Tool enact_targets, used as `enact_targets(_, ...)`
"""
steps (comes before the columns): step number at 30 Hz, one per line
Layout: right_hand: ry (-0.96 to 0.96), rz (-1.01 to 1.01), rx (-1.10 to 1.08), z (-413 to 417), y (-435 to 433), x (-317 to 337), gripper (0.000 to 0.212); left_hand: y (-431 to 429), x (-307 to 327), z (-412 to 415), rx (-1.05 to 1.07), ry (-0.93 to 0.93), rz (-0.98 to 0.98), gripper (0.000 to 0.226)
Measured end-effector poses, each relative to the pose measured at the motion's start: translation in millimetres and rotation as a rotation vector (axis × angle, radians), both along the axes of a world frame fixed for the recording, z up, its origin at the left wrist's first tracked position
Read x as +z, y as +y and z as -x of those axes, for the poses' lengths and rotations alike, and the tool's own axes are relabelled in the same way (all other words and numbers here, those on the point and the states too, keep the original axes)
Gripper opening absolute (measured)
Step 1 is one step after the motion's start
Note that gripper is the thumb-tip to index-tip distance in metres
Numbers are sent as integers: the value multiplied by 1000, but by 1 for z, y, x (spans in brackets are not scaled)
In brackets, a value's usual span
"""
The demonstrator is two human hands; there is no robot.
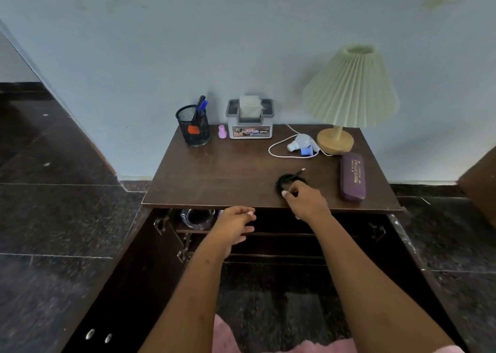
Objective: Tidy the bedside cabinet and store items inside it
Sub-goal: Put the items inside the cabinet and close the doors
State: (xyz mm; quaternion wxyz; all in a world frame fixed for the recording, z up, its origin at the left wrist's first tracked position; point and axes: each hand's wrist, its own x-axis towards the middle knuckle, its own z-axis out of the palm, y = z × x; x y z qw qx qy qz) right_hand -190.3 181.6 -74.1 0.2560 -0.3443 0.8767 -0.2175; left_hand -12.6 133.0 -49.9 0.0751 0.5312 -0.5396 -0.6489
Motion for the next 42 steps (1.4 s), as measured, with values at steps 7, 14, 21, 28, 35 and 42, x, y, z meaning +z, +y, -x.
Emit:
enact_targets(7, -26, 92, 169, -23, 11, 2, 10, 4, -8, -8, 158, 94, -152, 32)
enact_targets(14, -207, 4, 378, -56, 28, 2, 5, 10, -31, -19, 165, 38, -172, 37)
enact_targets(21, -435, -74, 325, -66, 28, -23, 9, -2, -59, -23, 176, -159, -120, 33)
enact_targets(28, -495, -103, 228, -52, 14, -62, 32, -26, -97, 2, 87, -216, -88, 31)
enact_targets(35, -405, -80, 152, -29, -5, -110, 46, -41, -131, 30, 76, -87, -147, 47)
enact_targets(42, -445, -49, 18, -21, -29, -138, 57, -51, -155, 49, -54, -218, 73, 38)
